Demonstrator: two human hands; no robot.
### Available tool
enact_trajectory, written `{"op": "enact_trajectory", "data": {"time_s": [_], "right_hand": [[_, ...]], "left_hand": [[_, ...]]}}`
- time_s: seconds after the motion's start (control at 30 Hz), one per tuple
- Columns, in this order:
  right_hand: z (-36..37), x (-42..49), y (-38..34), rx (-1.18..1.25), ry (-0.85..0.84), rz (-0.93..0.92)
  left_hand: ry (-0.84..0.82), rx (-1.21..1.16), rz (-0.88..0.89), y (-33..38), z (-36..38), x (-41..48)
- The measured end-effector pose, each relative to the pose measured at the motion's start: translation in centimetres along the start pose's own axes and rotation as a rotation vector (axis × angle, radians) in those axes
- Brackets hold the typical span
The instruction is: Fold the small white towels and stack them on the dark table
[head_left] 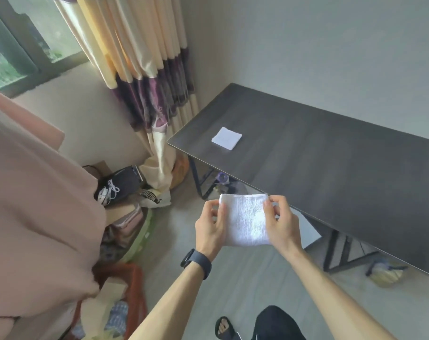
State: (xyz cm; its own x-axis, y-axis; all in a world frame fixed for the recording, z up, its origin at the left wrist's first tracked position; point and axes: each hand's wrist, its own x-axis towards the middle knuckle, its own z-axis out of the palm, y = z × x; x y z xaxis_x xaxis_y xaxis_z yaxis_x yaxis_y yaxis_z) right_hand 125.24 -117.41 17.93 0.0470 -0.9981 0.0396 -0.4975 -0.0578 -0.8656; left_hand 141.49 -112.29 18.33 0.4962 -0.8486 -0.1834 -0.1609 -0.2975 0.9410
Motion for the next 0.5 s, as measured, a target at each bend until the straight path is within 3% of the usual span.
{"op": "enact_trajectory", "data": {"time_s": [0.5], "right_hand": [[9.7, 22.6, 6.9, -0.038, -0.022, 0.343]], "left_hand": [[-0.186, 0.228, -0.174, -1.8, 8.7, 27.6]]}}
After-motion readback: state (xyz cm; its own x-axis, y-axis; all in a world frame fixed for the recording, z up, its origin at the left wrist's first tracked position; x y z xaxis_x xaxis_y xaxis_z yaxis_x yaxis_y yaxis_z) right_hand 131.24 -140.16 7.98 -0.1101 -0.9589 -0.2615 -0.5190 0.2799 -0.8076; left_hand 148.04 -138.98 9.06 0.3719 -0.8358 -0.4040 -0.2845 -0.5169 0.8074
